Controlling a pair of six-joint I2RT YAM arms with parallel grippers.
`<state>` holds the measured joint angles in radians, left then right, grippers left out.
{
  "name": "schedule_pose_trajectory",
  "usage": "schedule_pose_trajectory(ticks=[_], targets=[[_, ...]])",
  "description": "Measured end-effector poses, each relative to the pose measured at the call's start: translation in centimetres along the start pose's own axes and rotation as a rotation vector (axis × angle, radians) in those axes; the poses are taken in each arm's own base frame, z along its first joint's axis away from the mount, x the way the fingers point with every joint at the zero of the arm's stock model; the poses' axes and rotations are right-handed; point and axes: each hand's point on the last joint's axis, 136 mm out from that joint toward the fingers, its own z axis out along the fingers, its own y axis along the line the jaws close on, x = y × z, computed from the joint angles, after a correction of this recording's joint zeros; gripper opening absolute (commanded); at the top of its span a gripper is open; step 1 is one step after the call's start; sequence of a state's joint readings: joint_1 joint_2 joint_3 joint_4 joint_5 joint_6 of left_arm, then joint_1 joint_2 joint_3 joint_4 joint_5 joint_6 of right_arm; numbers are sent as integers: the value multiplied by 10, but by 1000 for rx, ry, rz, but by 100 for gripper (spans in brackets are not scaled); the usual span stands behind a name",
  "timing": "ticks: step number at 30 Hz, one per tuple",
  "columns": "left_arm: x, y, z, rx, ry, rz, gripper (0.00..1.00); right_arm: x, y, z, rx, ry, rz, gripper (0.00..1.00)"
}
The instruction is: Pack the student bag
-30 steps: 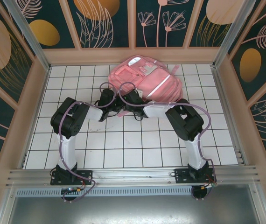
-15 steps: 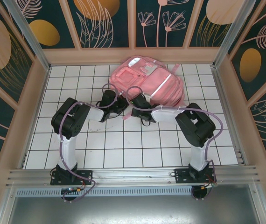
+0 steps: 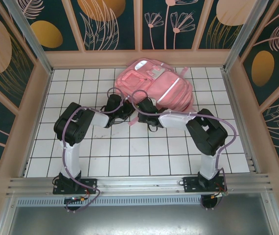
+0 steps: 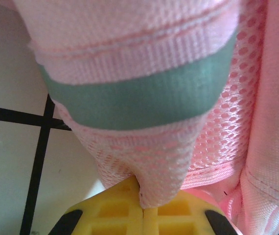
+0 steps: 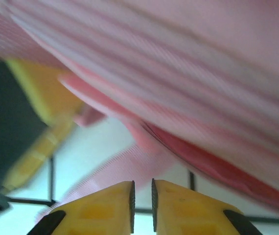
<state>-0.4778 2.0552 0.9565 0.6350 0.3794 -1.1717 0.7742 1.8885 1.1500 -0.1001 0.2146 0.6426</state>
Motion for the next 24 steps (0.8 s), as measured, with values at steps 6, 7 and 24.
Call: schedule_pose_trajectory(ticks=[6, 7, 24], targets=[[-1, 0, 0, 1, 5, -15, 0, -12, 8, 18, 31, -8, -45, 28], [0, 0, 0, 3, 9, -19, 0, -11, 5, 20, 41, -4, -49, 28], [2, -14, 10, 22, 45, -57, 0, -13, -14, 32, 76, 20, -63, 36]])
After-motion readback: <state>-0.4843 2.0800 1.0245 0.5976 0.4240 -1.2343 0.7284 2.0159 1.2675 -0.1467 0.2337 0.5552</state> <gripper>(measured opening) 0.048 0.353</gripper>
